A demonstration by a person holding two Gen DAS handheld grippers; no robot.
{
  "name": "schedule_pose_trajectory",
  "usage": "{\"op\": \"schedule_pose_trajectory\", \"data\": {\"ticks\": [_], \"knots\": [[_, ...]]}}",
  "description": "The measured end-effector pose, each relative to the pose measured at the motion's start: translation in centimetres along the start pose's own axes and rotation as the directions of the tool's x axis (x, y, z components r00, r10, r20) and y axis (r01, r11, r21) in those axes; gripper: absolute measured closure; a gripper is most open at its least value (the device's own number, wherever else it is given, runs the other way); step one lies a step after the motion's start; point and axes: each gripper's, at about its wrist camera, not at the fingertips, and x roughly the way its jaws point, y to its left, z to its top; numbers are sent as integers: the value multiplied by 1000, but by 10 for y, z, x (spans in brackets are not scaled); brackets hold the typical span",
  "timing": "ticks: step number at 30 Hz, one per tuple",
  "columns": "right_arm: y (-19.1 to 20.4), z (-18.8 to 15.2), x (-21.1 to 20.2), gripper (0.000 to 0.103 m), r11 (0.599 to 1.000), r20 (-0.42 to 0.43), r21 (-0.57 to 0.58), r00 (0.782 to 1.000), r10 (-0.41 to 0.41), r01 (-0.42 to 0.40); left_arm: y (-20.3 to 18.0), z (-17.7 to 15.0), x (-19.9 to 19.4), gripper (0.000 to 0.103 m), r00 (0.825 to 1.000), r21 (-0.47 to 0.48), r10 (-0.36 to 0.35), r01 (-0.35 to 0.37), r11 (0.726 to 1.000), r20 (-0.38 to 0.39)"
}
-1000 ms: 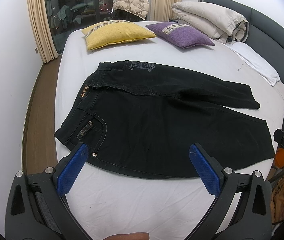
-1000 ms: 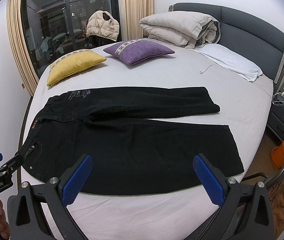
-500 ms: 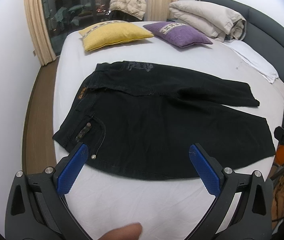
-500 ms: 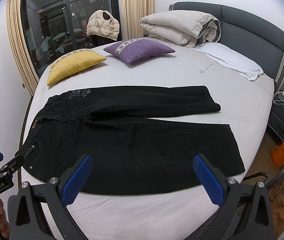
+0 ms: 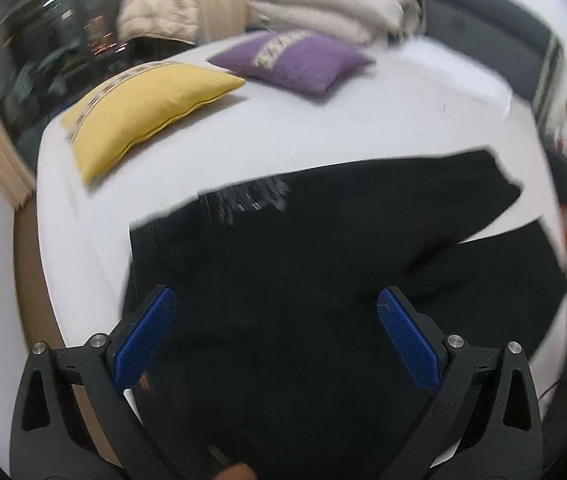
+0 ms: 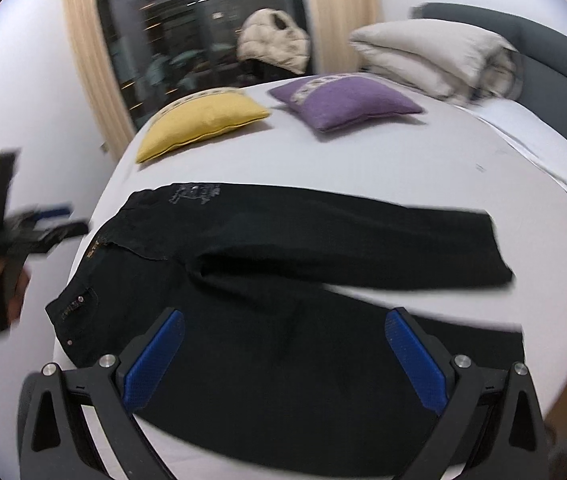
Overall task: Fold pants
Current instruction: 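Grasp the black jeans' waistband with the left gripper while the right gripper grasps the hem, then lift the jeans with both grippers and fold one leg over the other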
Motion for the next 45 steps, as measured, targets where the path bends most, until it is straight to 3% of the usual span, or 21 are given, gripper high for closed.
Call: {"op": "schedule_pose_trajectory", "data": {"ticks": [2,6,8,9,12,17,18,24,26,27,30,32,34,38,45], "knots": [[-7,18,20,13,997,-20,-60,999,42,-43,20,28,28,0,1000,52,23,-22,998,-11],[-22,56,64,27,983,-60,-156,994,91,-100,51,81,96,1,997,189,13,1,982,-72],[-25,71,83,28,974,-72,-182,990,122,-133,68,99,133,11,990,234,-24,57,970,-142],[-27,78,92,28,967,-74,-196,985,153,-165,72,102,141,18,985,243,-40,80,967,-166],[-31,87,116,28,943,-92,-232,971,222,-237,89,111,181,19,966,295,-70,145,945,-251],[-33,93,154,31,924,-150,-243,953,264,-294,112,109,215,25,931,248,-154,243,938,-331],[-33,93,159,31,920,-160,-247,949,271,-305,118,107,224,25,916,230,-174,269,935,-362],[-30,103,180,33,899,-181,-269,935,305,-346,128,96,253,25,893,200,-181,282,938,-411],[-26,110,184,33,894,-186,-280,933,308,-351,129,93,258,33,887,196,-194,298,934,-419],[-25,115,187,33,890,-192,-288,931,309,-355,128,90,261,43,882,200,-193,301,932,-431],[-21,128,200,34,878,-220,-302,923,316,-372,128,91,268,61,879,192,-206,313,930,-430],[-16,137,213,35,871,-240,-319,921,307,-374,128,92,269,73,883,192,-207,310,931,-421],[-11,145,228,35,863,-266,-338,918,295,-376,124,91,266,95,897,221,-191,296,929,-398],[-1,160,262,40,846,-332,-367,904,269,-386,116,82,242,97,939,285,-163,252,925,-303],[-3,166,306,50,848,-419,-366,882,216,-382,131,86,198,98,970,306,-182,225,925,-163]]}}
